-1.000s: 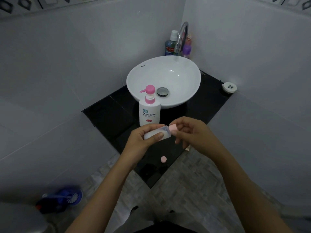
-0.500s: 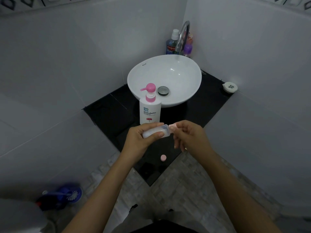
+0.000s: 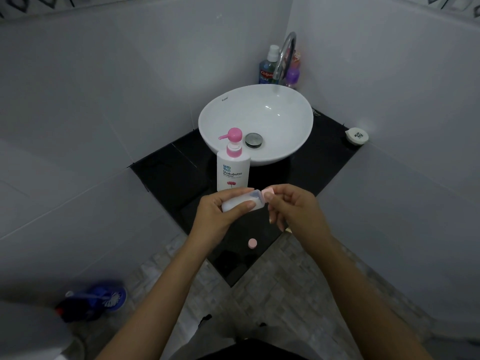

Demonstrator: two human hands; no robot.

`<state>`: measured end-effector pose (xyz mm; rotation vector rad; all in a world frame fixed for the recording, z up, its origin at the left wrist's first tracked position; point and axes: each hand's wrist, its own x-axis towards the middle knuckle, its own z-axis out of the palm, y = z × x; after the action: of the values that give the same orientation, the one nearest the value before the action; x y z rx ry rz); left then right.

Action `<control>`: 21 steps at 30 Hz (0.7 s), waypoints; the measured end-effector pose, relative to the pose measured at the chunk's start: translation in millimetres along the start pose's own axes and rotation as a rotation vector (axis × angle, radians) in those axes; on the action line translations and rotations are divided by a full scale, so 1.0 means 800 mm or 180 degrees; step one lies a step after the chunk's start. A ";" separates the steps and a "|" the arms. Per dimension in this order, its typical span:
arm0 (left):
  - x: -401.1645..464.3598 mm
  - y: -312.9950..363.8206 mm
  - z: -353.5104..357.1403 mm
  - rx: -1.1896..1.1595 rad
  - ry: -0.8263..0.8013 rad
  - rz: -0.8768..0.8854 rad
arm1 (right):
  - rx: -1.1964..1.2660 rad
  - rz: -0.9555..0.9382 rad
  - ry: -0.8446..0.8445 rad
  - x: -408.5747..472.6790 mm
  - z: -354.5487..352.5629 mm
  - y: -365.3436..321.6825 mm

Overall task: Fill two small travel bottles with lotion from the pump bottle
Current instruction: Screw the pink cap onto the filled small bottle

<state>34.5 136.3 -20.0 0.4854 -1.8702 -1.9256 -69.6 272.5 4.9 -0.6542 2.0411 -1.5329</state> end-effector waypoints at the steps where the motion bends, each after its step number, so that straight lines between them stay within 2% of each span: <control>1: 0.000 -0.001 0.001 0.0033 0.0015 0.0018 | 0.0043 0.0029 0.0034 0.000 0.001 0.001; 12: 0.001 -0.013 0.003 0.0348 -0.0099 0.0106 | 0.0374 0.0153 0.0072 0.003 0.000 0.009; 16: 0.000 -0.018 -0.003 0.0498 -0.0119 0.0010 | -0.0065 -0.0077 -0.0019 0.009 0.002 0.013; 21: -0.005 -0.022 -0.026 0.0620 0.0164 -0.0214 | -0.0961 -0.0357 -0.0103 0.020 0.021 0.035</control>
<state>47.4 120.9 -38.5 0.6592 -2.0421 -1.7625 -72.6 257.2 -28.0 -0.9148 2.2667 -1.2724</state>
